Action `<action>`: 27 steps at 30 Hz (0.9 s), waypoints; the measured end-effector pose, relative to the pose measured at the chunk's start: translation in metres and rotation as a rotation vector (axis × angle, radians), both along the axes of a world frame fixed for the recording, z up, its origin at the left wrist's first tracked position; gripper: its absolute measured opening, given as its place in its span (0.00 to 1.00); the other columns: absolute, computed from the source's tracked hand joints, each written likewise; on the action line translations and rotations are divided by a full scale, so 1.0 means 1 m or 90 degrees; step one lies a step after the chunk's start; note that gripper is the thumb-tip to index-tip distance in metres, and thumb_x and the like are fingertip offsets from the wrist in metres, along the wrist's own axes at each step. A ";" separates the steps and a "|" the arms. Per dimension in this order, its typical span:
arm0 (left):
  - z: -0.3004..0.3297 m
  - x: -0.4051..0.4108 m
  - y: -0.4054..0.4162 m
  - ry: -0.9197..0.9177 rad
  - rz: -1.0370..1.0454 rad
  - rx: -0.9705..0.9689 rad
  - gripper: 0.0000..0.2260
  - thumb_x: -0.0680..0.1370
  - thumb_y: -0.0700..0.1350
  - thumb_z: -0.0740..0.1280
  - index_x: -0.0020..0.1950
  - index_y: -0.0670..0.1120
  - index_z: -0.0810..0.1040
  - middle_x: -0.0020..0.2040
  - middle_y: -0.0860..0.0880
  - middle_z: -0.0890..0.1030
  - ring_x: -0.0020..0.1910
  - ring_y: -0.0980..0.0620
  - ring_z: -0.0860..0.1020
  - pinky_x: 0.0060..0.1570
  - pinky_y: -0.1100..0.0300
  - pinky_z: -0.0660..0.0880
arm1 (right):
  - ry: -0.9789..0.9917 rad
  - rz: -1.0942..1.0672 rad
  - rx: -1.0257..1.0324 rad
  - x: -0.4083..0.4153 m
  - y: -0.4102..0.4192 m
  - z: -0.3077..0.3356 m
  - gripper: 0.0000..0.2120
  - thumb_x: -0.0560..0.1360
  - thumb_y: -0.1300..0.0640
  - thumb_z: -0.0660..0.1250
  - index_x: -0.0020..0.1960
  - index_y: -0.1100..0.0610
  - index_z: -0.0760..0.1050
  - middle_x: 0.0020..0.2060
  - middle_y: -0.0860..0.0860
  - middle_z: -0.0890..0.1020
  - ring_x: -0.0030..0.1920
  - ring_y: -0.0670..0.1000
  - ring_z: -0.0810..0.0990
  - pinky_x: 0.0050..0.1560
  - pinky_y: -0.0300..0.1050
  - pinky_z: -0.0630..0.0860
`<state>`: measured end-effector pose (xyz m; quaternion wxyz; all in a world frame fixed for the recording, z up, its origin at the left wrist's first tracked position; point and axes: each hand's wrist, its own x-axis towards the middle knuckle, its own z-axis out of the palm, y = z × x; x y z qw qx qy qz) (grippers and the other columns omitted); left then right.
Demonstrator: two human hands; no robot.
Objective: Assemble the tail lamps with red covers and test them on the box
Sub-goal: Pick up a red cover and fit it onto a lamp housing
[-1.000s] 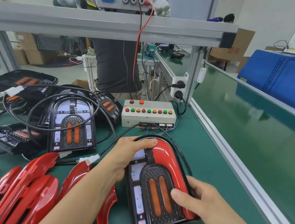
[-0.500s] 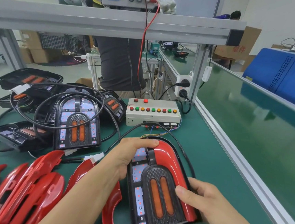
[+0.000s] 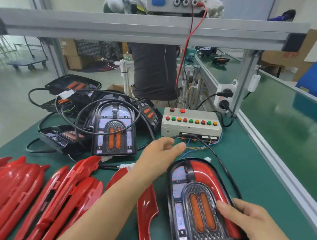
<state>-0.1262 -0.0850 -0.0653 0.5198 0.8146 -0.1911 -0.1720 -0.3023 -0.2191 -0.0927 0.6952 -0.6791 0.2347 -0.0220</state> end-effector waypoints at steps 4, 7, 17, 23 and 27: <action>0.035 0.023 0.061 -0.294 0.136 0.141 0.03 0.73 0.47 0.69 0.45 0.52 0.81 0.36 0.57 0.79 0.36 0.57 0.75 0.43 0.61 0.72 | 0.006 -0.064 -0.043 0.003 0.003 0.006 0.10 0.59 0.41 0.74 0.26 0.46 0.83 0.30 0.38 0.83 0.33 0.33 0.80 0.46 0.34 0.67; 0.053 0.042 0.115 -0.403 0.238 0.395 0.04 0.71 0.50 0.69 0.36 0.54 0.78 0.38 0.55 0.81 0.43 0.49 0.78 0.41 0.58 0.72 | 0.010 -0.075 -0.085 0.003 0.004 0.005 0.17 0.66 0.52 0.73 0.19 0.44 0.78 0.24 0.38 0.81 0.28 0.32 0.77 0.41 0.36 0.67; 0.002 0.070 0.160 -0.279 0.253 0.635 0.15 0.66 0.62 0.69 0.39 0.51 0.81 0.40 0.51 0.81 0.45 0.48 0.79 0.39 0.60 0.69 | -0.013 -0.148 -0.090 0.002 0.007 0.006 0.03 0.68 0.52 0.72 0.38 0.45 0.79 0.27 0.33 0.80 0.39 0.35 0.74 0.52 0.40 0.65; -0.017 0.067 0.146 -0.362 0.290 0.599 0.06 0.69 0.52 0.70 0.43 0.52 0.82 0.45 0.50 0.82 0.49 0.45 0.80 0.40 0.59 0.70 | 0.010 -0.116 -0.121 -0.004 0.013 0.012 0.06 0.60 0.37 0.76 0.30 0.36 0.81 0.32 0.36 0.84 0.37 0.36 0.79 0.40 0.37 0.66; -0.011 0.069 0.151 -0.383 0.317 0.523 0.04 0.69 0.54 0.70 0.38 0.55 0.82 0.41 0.50 0.82 0.45 0.45 0.80 0.38 0.60 0.67 | 0.013 -0.092 -0.135 -0.004 0.015 0.012 0.22 0.55 0.31 0.72 0.43 0.42 0.83 0.33 0.35 0.83 0.33 0.33 0.81 0.39 0.35 0.67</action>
